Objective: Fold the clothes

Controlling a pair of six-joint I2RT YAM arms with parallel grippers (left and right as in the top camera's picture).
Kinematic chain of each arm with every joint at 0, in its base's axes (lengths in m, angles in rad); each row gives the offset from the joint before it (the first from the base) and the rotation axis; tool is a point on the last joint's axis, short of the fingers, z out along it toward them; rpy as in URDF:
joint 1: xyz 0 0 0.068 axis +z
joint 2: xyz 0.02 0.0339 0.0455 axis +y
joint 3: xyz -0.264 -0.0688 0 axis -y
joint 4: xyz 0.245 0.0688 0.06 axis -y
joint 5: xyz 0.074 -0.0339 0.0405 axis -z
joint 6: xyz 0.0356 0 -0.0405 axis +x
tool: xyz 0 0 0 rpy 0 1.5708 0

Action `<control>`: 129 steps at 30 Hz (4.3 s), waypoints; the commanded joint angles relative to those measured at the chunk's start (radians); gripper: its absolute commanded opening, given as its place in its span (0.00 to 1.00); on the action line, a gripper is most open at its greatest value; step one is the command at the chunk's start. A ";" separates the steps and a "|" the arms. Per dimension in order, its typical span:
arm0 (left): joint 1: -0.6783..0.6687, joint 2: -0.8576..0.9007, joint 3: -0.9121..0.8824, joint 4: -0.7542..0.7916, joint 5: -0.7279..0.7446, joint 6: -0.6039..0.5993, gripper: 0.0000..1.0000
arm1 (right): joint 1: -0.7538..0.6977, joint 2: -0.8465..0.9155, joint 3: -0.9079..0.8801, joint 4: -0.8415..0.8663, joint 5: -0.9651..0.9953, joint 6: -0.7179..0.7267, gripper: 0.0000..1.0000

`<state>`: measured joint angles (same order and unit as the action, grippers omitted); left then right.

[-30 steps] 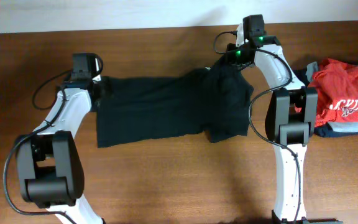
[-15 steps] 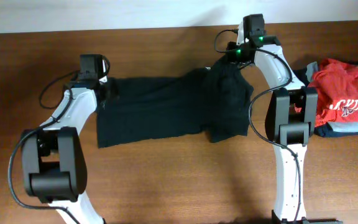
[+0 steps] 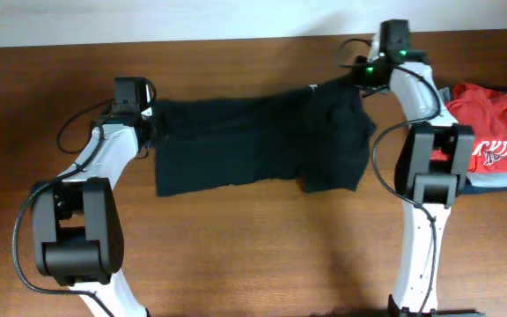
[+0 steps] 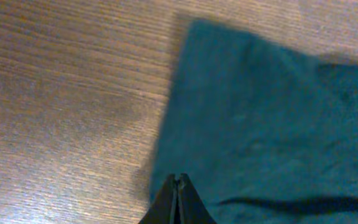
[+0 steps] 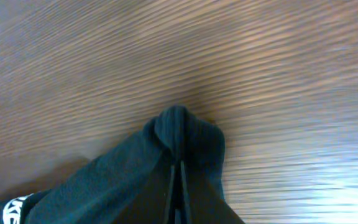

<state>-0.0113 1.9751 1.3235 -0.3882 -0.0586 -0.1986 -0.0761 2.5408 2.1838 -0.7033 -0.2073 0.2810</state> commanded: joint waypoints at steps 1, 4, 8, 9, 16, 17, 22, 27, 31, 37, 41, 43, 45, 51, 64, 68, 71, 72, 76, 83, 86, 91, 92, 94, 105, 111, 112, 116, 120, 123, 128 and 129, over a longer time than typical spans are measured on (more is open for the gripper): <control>-0.001 0.007 -0.008 0.018 0.010 0.006 0.03 | -0.006 0.002 0.014 -0.004 -0.025 -0.023 0.04; -0.001 0.007 -0.008 0.028 0.007 0.006 0.02 | -0.004 -0.001 0.015 -0.020 -0.029 -0.034 0.33; -0.001 0.007 -0.008 0.060 -0.027 0.006 0.02 | -0.013 -0.024 0.036 -0.081 -0.028 -0.040 0.69; -0.001 0.007 -0.005 0.068 -0.033 0.006 0.02 | -0.018 -0.034 0.050 -0.102 -0.028 -0.040 0.72; -0.001 0.005 0.122 0.000 -0.035 0.014 0.02 | -0.063 -0.135 0.255 -0.356 -0.029 -0.040 0.80; -0.001 0.005 0.156 -0.035 -0.034 0.014 0.02 | -0.068 -0.154 0.294 -0.420 -0.028 -0.041 0.81; -0.001 0.005 0.332 -0.250 0.023 0.013 0.15 | -0.067 -0.212 0.473 -0.731 -0.028 -0.105 0.81; -0.001 -0.006 0.486 -0.462 0.097 0.013 0.30 | -0.068 -0.291 0.574 -0.922 -0.023 -0.121 0.75; -0.002 -0.066 0.534 -0.608 0.116 0.013 0.31 | -0.068 -0.411 0.584 -0.996 -0.019 -0.143 0.74; -0.002 -0.219 0.534 -0.742 0.115 0.013 0.32 | -0.027 -0.602 0.541 -0.996 -0.021 -0.123 0.81; -0.002 -0.329 0.528 -0.842 0.114 0.013 0.32 | 0.012 -0.753 0.361 -0.996 -0.021 -0.120 0.83; -0.002 -0.369 0.519 -0.880 0.109 0.002 0.32 | 0.011 -0.819 0.247 -0.996 -0.022 -0.099 0.83; -0.002 -0.400 0.500 -0.907 0.099 -0.014 0.32 | 0.009 -0.891 0.107 -0.995 -0.021 -0.082 0.83; -0.002 -0.474 0.268 -0.847 0.097 -0.061 0.33 | 0.008 -1.048 -0.291 -0.903 -0.013 -0.050 0.83; -0.002 -0.477 -0.397 -0.190 0.227 -0.111 0.53 | -0.040 -1.081 -0.929 -0.465 -0.097 -0.018 0.84; -0.002 -0.440 -0.449 -0.105 0.207 -0.111 0.53 | -0.042 -1.081 -1.003 -0.397 -0.096 -0.018 0.84; -0.002 -0.388 -0.454 -0.073 0.186 -0.092 0.54 | -0.042 -1.080 -1.032 -0.369 -0.096 -0.018 0.84; -0.002 -0.374 -0.454 -0.066 0.186 -0.088 0.53 | -0.042 -1.080 -1.035 -0.365 -0.096 -0.018 0.84; -0.003 -0.326 -0.454 -0.032 0.186 -0.080 0.53 | -0.042 -1.080 -1.036 -0.357 -0.096 -0.018 0.83; -0.037 -0.274 -0.454 -0.027 0.090 -0.058 0.52 | -0.042 -1.080 -1.036 -0.355 -0.096 -0.018 0.84; -0.055 -0.264 -0.454 -0.017 0.050 -0.057 0.52 | -0.042 -1.080 -1.036 -0.354 -0.096 -0.018 0.84; -0.083 -0.222 -0.454 -0.012 0.035 -0.058 0.44 | -0.042 -1.080 -1.036 -0.354 -0.096 -0.018 0.84; -0.087 -0.211 -0.454 -0.012 0.035 -0.058 0.43 | -0.042 -1.080 -1.036 -0.354 -0.096 -0.018 0.84; -0.090 -0.189 -0.454 -0.012 0.035 -0.058 0.37 | -0.042 -1.080 -1.036 -0.355 -0.096 -0.018 0.83; -0.091 -0.171 -0.398 -0.041 0.036 -0.078 0.01 | -0.041 -1.080 -1.054 -0.412 -0.097 -0.018 0.83; -0.091 -0.175 -0.261 -0.113 0.036 -0.077 0.01 | -0.024 -1.080 -1.144 -0.347 -0.126 -0.044 0.83; -0.091 -0.175 -0.234 -0.123 0.037 -0.077 0.01 | -0.010 -1.080 -1.163 -0.322 -0.127 -0.044 0.83; -0.091 -0.175 -0.122 -0.159 0.036 -0.077 0.01 | 0.066 -1.080 -1.243 -0.145 -0.122 -0.036 0.82; -0.091 -0.175 -0.077 -0.163 0.036 -0.077 0.01 | 0.101 -1.069 -1.292 -0.024 -0.064 0.006 0.72; -0.091 -0.175 -0.071 -0.164 0.036 -0.077 0.01 | 0.102 -1.043 -1.318 0.005 -0.018 0.010 0.66; -0.091 -0.175 -0.071 -0.171 0.035 -0.077 0.01 | 0.102 -0.969 -1.324 0.029 0.036 0.010 0.64; -0.091 -0.175 -0.071 -0.171 0.035 -0.077 0.01 | 0.102 -0.954 -1.324 0.045 0.036 0.010 0.64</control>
<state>-0.0990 1.7954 1.2411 -0.5579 -0.0303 -0.2661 0.0231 1.5398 0.8692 -0.6903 -0.2245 0.2844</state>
